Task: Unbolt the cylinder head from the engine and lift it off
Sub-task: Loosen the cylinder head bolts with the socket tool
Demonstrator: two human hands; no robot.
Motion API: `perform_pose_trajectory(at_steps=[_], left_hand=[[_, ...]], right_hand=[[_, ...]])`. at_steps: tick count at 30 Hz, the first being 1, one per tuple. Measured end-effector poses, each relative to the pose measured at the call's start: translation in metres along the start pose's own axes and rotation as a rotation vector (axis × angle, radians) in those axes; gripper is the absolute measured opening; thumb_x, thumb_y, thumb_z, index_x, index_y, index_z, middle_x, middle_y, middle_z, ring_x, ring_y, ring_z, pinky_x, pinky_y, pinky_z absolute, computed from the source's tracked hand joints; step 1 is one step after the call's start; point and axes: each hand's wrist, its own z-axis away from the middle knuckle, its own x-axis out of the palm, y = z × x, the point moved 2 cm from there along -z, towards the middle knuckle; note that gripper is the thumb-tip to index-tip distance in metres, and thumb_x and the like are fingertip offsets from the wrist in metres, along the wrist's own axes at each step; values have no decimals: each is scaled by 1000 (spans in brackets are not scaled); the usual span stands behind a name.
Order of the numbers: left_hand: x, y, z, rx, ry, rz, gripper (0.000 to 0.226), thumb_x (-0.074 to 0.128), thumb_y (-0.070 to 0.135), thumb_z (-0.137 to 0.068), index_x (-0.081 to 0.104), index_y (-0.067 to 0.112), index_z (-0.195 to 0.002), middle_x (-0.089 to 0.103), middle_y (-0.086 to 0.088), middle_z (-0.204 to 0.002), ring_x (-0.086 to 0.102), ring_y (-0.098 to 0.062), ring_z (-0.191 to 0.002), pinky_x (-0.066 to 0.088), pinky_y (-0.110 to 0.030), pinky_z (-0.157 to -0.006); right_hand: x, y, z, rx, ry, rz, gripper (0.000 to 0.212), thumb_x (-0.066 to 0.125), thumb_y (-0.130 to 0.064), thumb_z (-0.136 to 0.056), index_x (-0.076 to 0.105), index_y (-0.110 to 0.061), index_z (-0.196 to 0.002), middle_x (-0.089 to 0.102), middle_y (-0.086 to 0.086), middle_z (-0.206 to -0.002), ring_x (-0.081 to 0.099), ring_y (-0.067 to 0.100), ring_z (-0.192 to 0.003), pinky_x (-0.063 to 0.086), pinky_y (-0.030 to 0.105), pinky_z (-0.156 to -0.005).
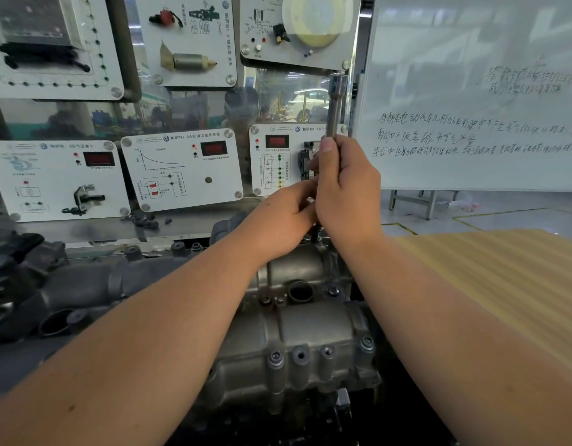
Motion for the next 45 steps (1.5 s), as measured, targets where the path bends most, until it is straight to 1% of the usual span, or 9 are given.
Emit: perform_pose_trajectory(at_steps=[3,7,15,20,25,28,34,40,45], left_hand=[[0,-2,-2,-16,-1,6,18,52,21,-102,60,28,-116,70,6,-87,61,5,-59,39,-9,-48],[0,-3,-2,-21,-7,6,20,54,22,-101,60,27,-120,71,4,-90,62,3,-63,42,-10,-51],[0,-2,-2,-12,5,-15,18,50,20,-103,62,34,-101,66,10,-71,55,6,-54,36,-10,-48],[0,-1,-1,-16,-10,5,14,52,19,-102,61,25,-112,68,8,-80,59,6,-55,38,-7,-48],[0,-1,-1,-37,4,40,17,53,19,-99,63,30,-108,73,1,-88,63,-3,-63,44,-13,-53],[1,0,-1,-35,-10,52,23,51,19,-101,61,40,-100,74,-2,-93,66,-15,-79,48,-21,-59],[-1,0,-1,-16,-4,20,19,54,19,-100,62,28,-114,73,3,-89,65,0,-68,46,-15,-54],[0,-1,-1,-5,-4,20,18,52,19,-100,64,32,-105,73,3,-87,64,-1,-68,49,-20,-58],[1,-2,-1,-12,-4,7,22,50,19,-102,62,36,-97,70,11,-77,56,6,-56,38,-11,-50]], right_hand=[[-1,0,0,9,-2,-39,16,56,-37,-102,48,-28,-112,64,-17,-81,63,-4,-79,44,7,-65],[-2,0,0,-20,24,1,12,57,-33,-102,50,-23,-104,58,-20,-78,57,-13,-74,42,6,-64],[0,-1,0,3,4,25,27,44,-32,-106,64,-15,-108,61,-17,-80,62,2,-77,43,13,-66],[-1,0,1,30,-4,-5,19,58,-42,-100,53,-27,-109,63,-19,-80,63,-3,-78,46,12,-65],[-1,-1,0,12,9,26,25,49,-34,-105,63,-13,-103,67,-6,-82,66,14,-78,52,33,-71],[1,-1,0,15,-5,40,30,44,-32,-106,67,-13,-102,65,-9,-78,65,13,-76,51,32,-70],[0,-1,0,37,-3,-1,22,54,-40,-102,57,-23,-114,67,-12,-80,65,2,-74,46,15,-63],[-1,-3,1,29,8,24,19,51,-34,-104,57,-15,-102,69,-3,-84,67,15,-77,54,38,-71],[-1,-3,0,43,-1,39,29,43,-32,-107,65,-13,-108,67,-9,-84,67,13,-81,51,30,-72]])
